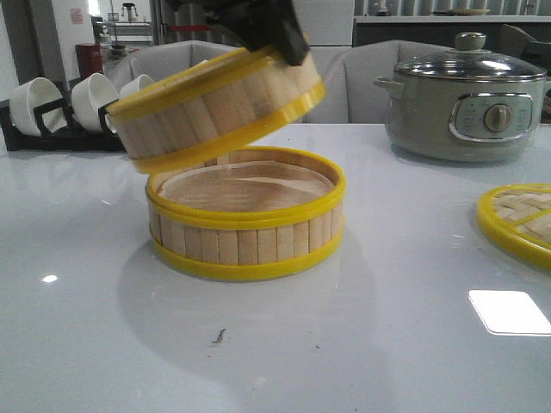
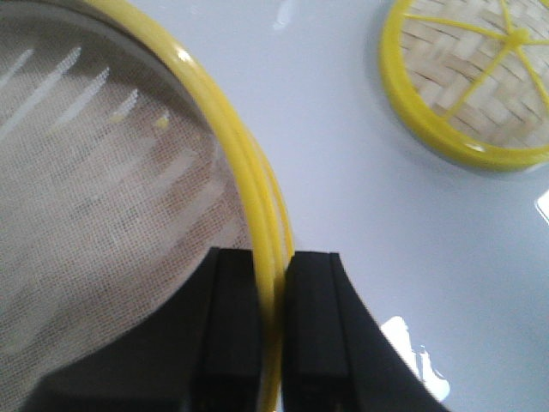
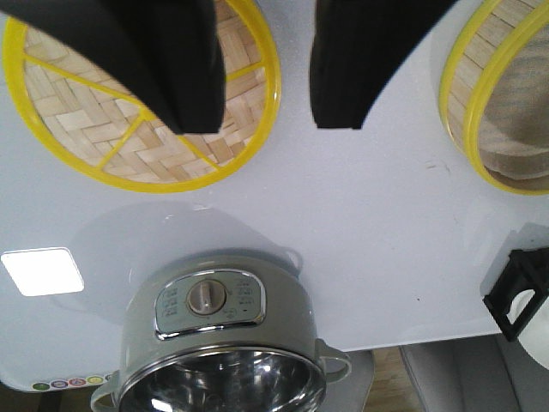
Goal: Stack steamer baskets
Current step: 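Lift the basket with the left gripper and carry it over the middle basket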
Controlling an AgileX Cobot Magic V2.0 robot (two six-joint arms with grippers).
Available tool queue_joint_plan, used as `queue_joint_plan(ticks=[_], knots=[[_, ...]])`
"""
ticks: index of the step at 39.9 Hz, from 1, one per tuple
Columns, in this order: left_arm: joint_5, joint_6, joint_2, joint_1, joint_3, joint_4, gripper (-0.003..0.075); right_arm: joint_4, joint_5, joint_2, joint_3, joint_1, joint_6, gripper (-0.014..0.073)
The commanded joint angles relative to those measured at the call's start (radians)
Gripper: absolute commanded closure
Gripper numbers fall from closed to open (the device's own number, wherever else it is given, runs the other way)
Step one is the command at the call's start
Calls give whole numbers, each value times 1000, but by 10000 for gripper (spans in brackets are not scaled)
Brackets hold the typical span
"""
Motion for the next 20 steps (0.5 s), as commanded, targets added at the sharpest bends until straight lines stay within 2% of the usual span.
queue_joint_plan(ticks=[1,8,19,20], knots=[[-68,-22,-38,-57,-43,-9,631,-4,-78,-8,-39,-2,-2,230],[-60,-22,8,-118,-43,-5,631,-4,-78,-8,-39,-2,-2,230],[-43,-27,41,-123,-43,33,631,-4,-78,-8,-39,-2,-2,230],[-43,-32,41,-164,-43,44,631,-4,-78,-8,-39,-2,-2,230]])
